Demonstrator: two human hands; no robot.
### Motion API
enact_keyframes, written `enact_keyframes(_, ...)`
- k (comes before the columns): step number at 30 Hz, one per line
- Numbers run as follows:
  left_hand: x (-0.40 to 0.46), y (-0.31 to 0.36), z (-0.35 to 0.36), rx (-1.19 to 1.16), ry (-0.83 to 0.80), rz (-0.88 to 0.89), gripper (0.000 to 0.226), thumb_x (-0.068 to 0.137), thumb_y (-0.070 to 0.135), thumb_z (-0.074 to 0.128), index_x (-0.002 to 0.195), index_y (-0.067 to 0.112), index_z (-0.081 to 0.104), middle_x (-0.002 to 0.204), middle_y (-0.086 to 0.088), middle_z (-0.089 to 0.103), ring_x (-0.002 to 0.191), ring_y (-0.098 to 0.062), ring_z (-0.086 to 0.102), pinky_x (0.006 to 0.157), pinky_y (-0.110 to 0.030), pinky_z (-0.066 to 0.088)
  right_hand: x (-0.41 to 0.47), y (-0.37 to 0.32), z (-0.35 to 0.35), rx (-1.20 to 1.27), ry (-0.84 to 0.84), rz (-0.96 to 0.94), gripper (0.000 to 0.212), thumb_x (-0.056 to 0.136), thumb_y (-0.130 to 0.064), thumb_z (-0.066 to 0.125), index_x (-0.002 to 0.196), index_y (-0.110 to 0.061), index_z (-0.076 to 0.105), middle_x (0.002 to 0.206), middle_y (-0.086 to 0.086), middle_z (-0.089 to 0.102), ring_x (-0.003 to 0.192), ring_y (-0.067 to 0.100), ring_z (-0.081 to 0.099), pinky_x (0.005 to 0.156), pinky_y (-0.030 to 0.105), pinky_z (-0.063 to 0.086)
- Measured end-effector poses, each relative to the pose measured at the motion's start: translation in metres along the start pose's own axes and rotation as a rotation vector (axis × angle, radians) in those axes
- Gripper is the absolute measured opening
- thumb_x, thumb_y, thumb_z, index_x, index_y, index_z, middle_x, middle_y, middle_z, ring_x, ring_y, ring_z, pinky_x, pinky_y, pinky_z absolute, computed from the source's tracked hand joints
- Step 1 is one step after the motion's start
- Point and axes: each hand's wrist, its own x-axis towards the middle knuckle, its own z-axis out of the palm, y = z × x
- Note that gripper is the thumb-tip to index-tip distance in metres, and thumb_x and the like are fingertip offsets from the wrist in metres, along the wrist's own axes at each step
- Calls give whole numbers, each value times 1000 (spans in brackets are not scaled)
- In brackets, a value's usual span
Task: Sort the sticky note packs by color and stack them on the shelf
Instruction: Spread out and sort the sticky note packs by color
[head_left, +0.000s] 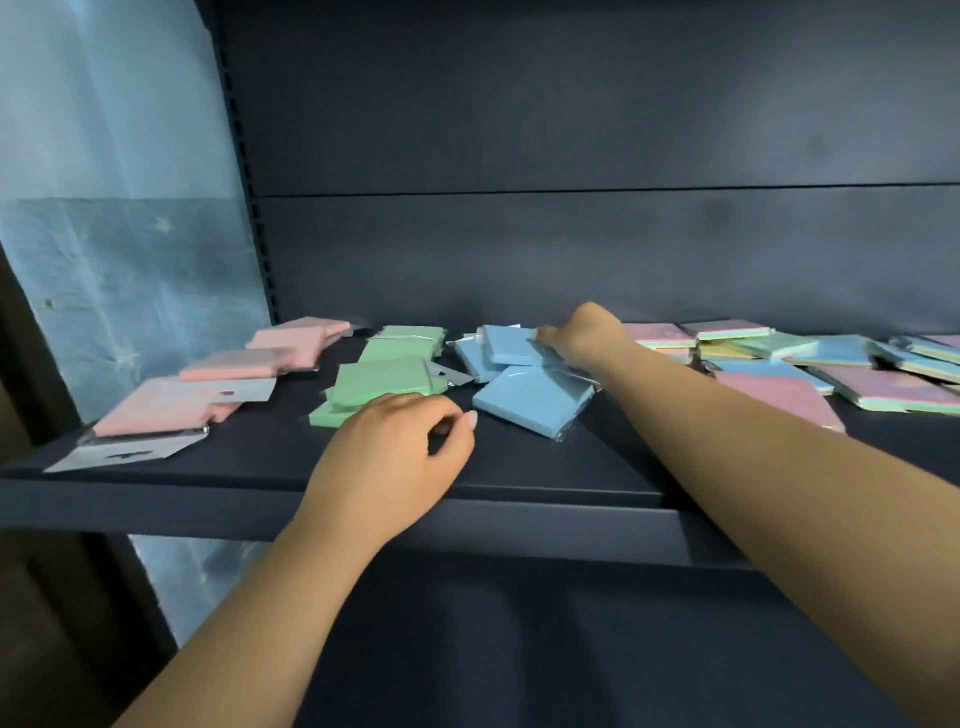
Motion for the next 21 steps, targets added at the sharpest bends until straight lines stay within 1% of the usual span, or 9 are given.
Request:
enact_keyframes(2,1,1,0,11,-16,4,26,90,36,48,93,19,67,88,6,66,85,-13,53,66,-24,34,-5,2,-6,-21,13,-16,40,92,-31,54,65,-2,47,63,11,44,53,20,39,56,28,32)
enact_keyframes(5,5,8,-1,-6,-39,-26,23,91,34,49,94,19,66,87,7,64,82,-13,53,63,-24,35,-10,7,-18,-20,116,-63,33,93,-23,51,89,8,60,89,28,54,75,34,48,67,24,31)
enact_keyframes(6,7,12,-1,-51,-43,-52,21,91,33,50,95,19,66,87,8,64,83,-13,54,66,-24,38,-12,10,-23,-4,157,-79,29,92,-20,51,86,7,59,90,28,53,76,30,45,66,24,31)
enact_keyframes(8,14,21,0,-122,-49,-92,18,91,31,50,93,20,64,87,9,64,84,-12,55,71,-25,40,-20,18,-35,17,204,-107,26,91,-20,52,71,-3,49,77,18,50,75,24,41,63,26,32)
enact_keyframes(10,22,33,3,-129,-62,-77,17,91,32,49,85,21,61,79,12,61,77,-12,54,66,-24,37,-29,29,-51,20,212,-113,30,90,-23,54,66,-8,46,71,12,52,75,25,44,61,28,36)
enact_keyframes(13,32,60,13,-110,-109,-9,26,91,35,47,75,16,57,76,6,62,64,-14,47,59,-27,34,-40,55,-81,4,226,-86,28,89,-27,55,81,-2,64,77,10,63,75,24,52,69,29,43)
enact_keyframes(16,41,96,28,-96,-212,58,34,92,39,45,72,14,56,68,3,56,60,-13,42,57,-30,31,-50,90,-112,-54,252,-32,31,89,-29,56,87,0,68,83,14,67,72,25,51,66,26,39)
enact_keyframes(18,48,119,39,-70,-286,86,38,92,42,44,74,11,59,66,1,53,65,-15,46,59,-31,36,-57,112,-127,-125,200,19,34,89,-34,56,82,-2,67,83,14,67,72,26,52,63,26,36)
enact_keyframes(21,68,144,53,-42,-381,77,39,92,42,44,79,11,64,76,-5,63,76,-23,53,66,-32,43,-62,145,-145,-240,131,91,40,90,-41,55,68,-8,60,72,9,62,69,24,52,61,27,34)
